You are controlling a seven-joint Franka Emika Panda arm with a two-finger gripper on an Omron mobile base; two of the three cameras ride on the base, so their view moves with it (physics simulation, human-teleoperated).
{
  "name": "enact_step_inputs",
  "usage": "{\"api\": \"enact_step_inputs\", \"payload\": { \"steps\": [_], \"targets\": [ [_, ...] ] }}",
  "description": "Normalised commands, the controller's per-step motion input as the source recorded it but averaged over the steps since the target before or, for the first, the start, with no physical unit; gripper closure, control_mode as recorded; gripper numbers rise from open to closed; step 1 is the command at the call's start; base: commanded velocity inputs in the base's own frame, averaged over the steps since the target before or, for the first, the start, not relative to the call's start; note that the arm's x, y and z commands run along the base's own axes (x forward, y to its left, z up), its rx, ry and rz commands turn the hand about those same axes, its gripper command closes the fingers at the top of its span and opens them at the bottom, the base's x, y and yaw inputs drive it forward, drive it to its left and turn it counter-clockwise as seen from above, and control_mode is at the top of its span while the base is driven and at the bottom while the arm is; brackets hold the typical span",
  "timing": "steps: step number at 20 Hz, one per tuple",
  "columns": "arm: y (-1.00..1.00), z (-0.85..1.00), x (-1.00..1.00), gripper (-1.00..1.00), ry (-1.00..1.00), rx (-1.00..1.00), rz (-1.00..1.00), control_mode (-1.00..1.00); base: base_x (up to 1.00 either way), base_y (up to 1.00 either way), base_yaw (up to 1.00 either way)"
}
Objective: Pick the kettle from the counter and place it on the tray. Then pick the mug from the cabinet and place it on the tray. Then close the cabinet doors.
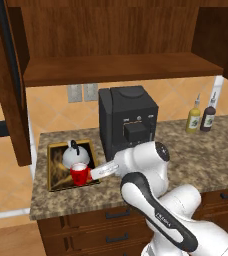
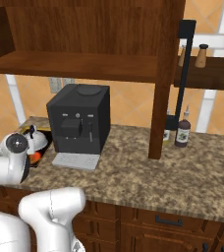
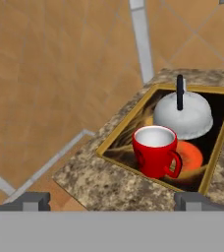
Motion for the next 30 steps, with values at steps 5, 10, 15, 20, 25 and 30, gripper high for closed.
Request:
{"api": "enact_step_inputs", "payload": {
  "steps": [5, 10, 15, 20, 25, 30],
  "targets": [
    [0.00, 0.03, 0.00, -1.00, 0.01, 0.00, -0.02, -1.00, 0.00, 0.00, 0.00],
    [-0.13, 0.36, -0.04, -1.00, 0.13, -0.07, -0.18, -1.00, 0.00, 0.00, 0.00],
    [-0.63, 0.63, -0.25, -1.00, 0.18, -0.12, -0.28, -1.00, 0.00, 0.00, 0.00],
    [-0.98, 0.57, -0.36, -1.00, 0.17, -0.08, -0.26, -1.00, 0.00, 0.00, 0.00],
    [-1.00, 0.22, -0.67, -1.00, 0.03, 0.00, -0.35, -1.00, 0.00, 0.00, 0.00],
    [-0.97, 0.04, -0.49, -1.00, 0.00, 0.02, -0.33, -1.00, 0.00, 0.00, 0.00]
  ]
}}
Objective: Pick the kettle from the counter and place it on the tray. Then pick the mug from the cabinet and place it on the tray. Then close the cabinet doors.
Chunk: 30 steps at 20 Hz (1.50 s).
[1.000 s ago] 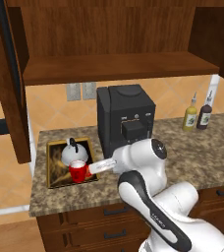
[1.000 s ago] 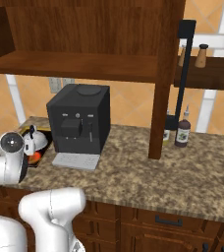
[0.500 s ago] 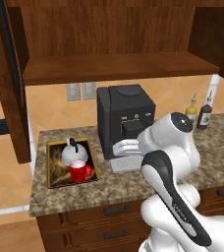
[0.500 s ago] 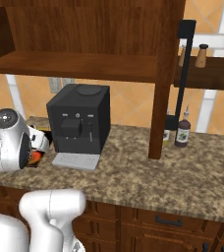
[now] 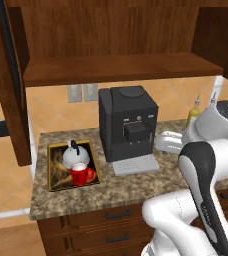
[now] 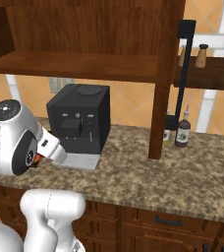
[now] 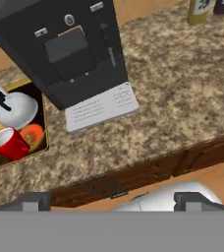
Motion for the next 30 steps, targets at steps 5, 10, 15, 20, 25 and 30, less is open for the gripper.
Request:
{"api": "enact_step_inputs", "payload": {
  "steps": [5, 10, 15, 20, 25, 30],
  "targets": [
    [-0.70, -0.02, -0.14, -1.00, -0.01, 0.04, -0.12, -1.00, 0.00, 0.00, 0.00],
    [-0.50, -0.02, -0.01, -1.00, 0.00, 0.05, -0.08, -1.00, 0.00, 0.00, 0.00],
    [-0.16, -0.12, -0.02, -1.00, 0.00, 0.02, 0.00, -1.00, 0.00, 0.00, 0.00],
    [-0.02, -0.06, -0.06, 1.00, -0.11, 0.09, -0.02, -1.00, 0.00, 0.00, 0.00],
    [-0.25, -0.12, -0.03, 1.00, -0.05, 0.09, -0.01, -1.00, 0.00, 0.00, 0.00],
    [-0.29, -0.03, -0.36, 1.00, -0.32, 0.20, 0.00, -1.00, 0.00, 0.00, 0.00]
  ]
}}
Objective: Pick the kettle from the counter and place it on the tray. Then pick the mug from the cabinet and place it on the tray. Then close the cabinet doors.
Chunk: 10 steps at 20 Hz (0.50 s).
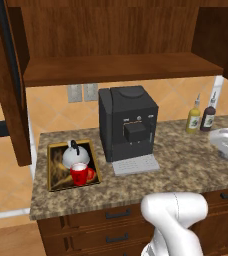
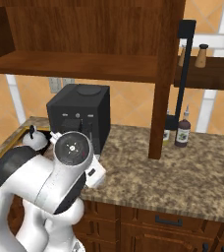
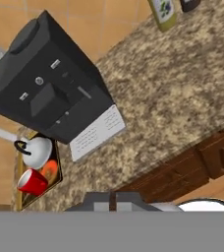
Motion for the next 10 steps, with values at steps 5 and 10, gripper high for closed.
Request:
{"api": "enact_step_inputs", "payload": {
  "steps": [5, 10],
  "targets": [
    [-0.32, 0.00, -0.43, 1.00, -0.39, 0.23, 0.00, -1.00, 0.00, 0.00, 0.00],
    [-0.39, 0.00, -0.31, 1.00, -0.24, 0.20, 0.00, -1.00, 0.00, 0.00, 0.00]
  ]
}}
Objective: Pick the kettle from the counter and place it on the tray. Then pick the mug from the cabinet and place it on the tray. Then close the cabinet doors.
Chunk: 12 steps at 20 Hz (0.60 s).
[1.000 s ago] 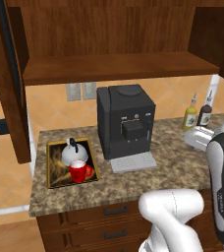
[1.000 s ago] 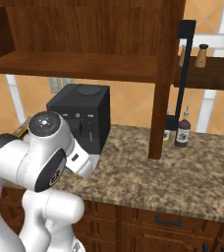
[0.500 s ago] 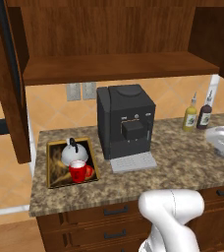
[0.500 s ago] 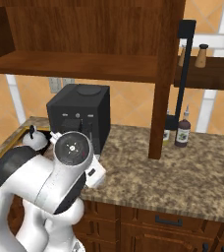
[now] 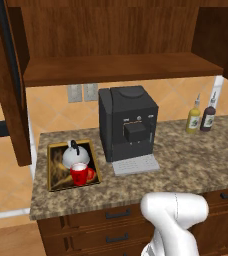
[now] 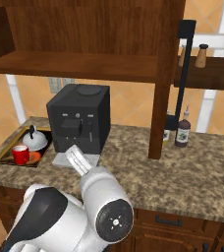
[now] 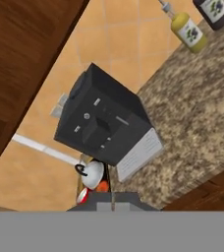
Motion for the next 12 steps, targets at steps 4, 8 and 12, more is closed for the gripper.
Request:
{"api": "enact_step_inputs", "payload": {
  "steps": [4, 8, 12],
  "targets": [
    [-0.40, -0.03, -0.09, 1.00, -0.11, 0.11, 0.00, -1.00, 0.00, 0.00, 0.00],
    [-0.37, -0.02, 0.00, 1.00, -0.03, 0.08, 0.00, -1.00, 0.00, 0.00, 0.00],
    [-0.70, -0.01, 0.00, 1.00, -0.05, 0.12, 0.00, -1.00, 0.00, 0.00, 0.00]
  ]
}}
